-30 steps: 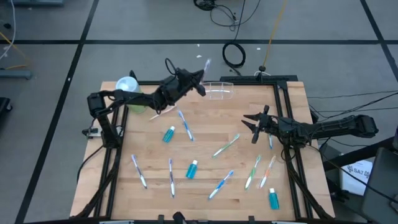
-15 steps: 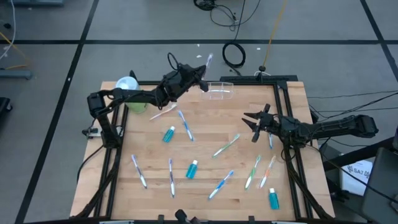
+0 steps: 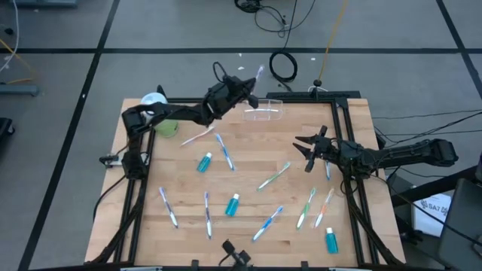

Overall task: Pick & Place toothbrushing station
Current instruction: Put the top left purple toothbrush into the left section of the transparent organizer

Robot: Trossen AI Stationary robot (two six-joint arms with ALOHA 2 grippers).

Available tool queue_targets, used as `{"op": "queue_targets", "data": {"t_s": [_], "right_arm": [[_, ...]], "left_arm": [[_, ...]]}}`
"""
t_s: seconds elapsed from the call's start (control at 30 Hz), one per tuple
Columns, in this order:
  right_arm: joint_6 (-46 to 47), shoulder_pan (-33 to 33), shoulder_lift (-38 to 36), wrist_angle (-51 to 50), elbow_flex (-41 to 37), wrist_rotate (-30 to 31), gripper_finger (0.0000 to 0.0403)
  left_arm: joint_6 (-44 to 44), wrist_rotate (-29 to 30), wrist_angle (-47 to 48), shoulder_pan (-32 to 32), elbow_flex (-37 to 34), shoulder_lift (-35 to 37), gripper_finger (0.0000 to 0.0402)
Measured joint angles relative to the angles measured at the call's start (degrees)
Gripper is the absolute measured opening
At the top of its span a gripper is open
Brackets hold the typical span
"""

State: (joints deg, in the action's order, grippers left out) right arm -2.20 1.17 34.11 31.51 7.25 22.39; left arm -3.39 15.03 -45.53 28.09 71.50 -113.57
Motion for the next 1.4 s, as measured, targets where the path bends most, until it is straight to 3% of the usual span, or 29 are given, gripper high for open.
{"op": "queue_targets", "data": {"t_s": [0.33, 0.73, 1.4], "right_arm": [[-0.02, 0.00, 0.04, -1.08, 0.00, -0.04, 0.0114], [0.00, 0.00, 0.59, -1.73, 0.00, -0.02, 0.0114], [0.02, 0.00, 0.59, -1.68, 0.00, 0.00, 0.0114]], "left_arm": [[-2.51, -6.26, 3.00, 2.53, 1.47, -0.23, 0.0000], [-0.32, -20.88, 7.70, 6.57, 1.47, -0.04, 0.0000], [4.53, -22.61, 7.69, 6.09, 1.47, -1.59, 0.0000]]}}
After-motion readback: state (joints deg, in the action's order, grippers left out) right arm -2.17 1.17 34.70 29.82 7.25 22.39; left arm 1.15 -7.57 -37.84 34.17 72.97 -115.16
